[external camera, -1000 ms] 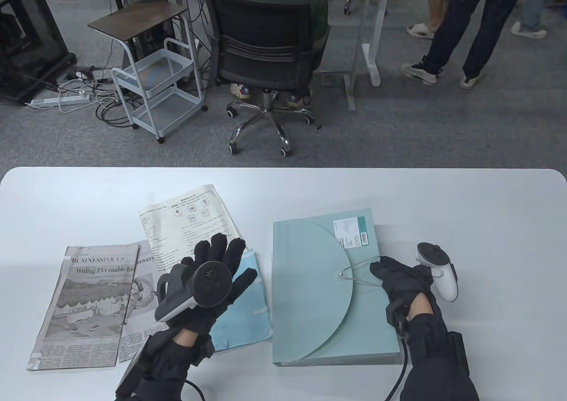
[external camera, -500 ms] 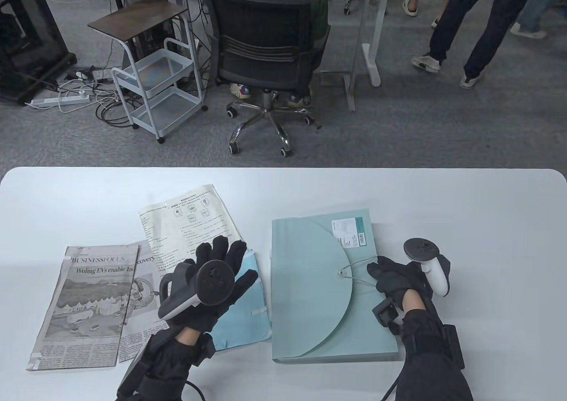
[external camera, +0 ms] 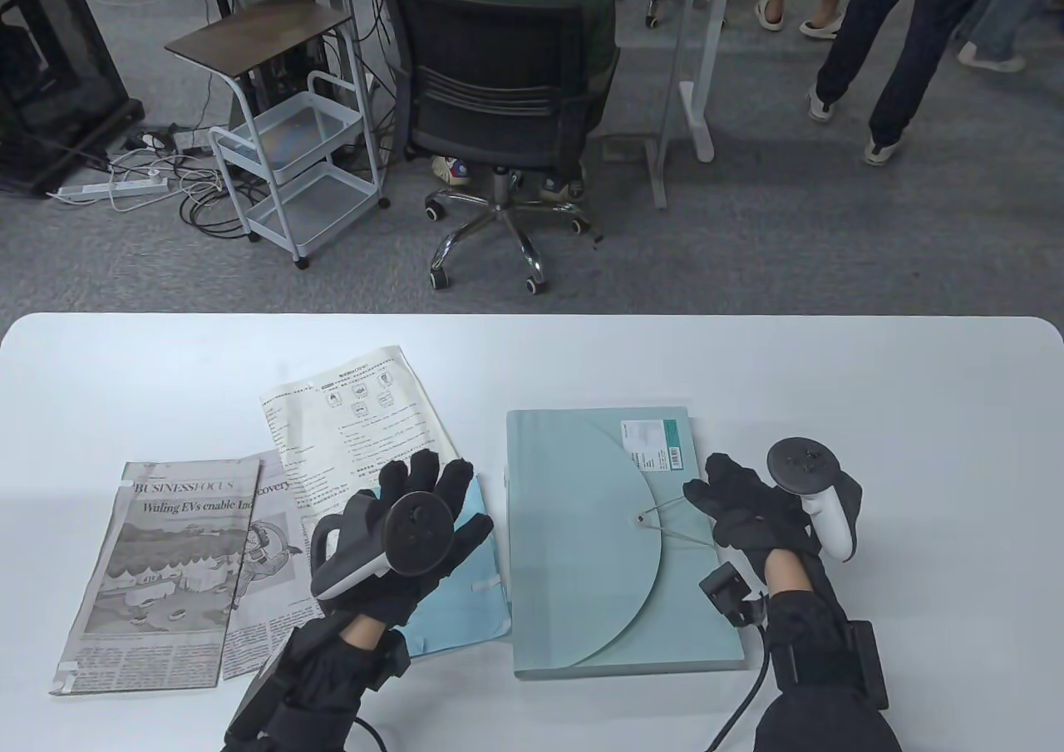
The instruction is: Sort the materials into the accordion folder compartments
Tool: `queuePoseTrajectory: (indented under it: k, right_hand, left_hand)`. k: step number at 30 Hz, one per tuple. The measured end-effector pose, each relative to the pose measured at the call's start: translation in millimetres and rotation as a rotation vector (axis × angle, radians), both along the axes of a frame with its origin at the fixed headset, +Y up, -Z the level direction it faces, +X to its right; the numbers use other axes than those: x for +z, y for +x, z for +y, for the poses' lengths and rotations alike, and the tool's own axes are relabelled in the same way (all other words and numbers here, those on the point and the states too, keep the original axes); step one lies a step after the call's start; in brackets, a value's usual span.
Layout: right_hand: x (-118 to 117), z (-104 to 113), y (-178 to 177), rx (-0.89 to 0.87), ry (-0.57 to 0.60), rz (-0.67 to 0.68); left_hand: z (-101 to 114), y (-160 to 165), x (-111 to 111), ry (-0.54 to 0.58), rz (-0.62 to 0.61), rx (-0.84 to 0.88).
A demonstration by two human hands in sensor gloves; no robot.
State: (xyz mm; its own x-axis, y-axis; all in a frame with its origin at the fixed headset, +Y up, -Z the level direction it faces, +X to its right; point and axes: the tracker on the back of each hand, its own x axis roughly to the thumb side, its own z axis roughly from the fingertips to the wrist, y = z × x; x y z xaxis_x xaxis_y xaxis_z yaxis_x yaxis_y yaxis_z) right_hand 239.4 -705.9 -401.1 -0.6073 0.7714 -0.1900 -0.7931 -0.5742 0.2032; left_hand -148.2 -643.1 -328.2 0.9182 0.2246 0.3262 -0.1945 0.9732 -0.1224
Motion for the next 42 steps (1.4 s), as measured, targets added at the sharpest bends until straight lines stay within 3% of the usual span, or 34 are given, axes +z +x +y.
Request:
queuePoseTrajectory:
  k: [6,13,20,26,29,35,42]
  right_hand:
    - [12,-6,-28,0.228,-0.054,0.132]
    - [8,-31,-49,0.438,-0.164,0.176]
    - [7,-41,-57,0.554,-0.109,0.149]
    - [11,-46,-64,0.646,-0.037,0.131]
    - [12,-48,-65,0.622,-0.008,0.139]
    - [14,-48,-67,0.556,-0.083,0.222]
    - [13,-49,-85,0.433,-0.084,0.284]
  left_hand:
    - [-21,22,0,-0.077,-0.065,0.034]
    - [-58,71,-9,-0.296,-0.101,-0.015]
    - [-93,96,-19,-0.424,-0.135,-0.124]
    - [-114,102,-15,-0.449,-0.163,-0.171]
    - [-120,102,-13,-0.430,-0.174,-0.198]
    - [-128,103,-9,-0.393,-0.168,-0.196]
    - [-129,104,-11,-0.409,-0.169,-0.197]
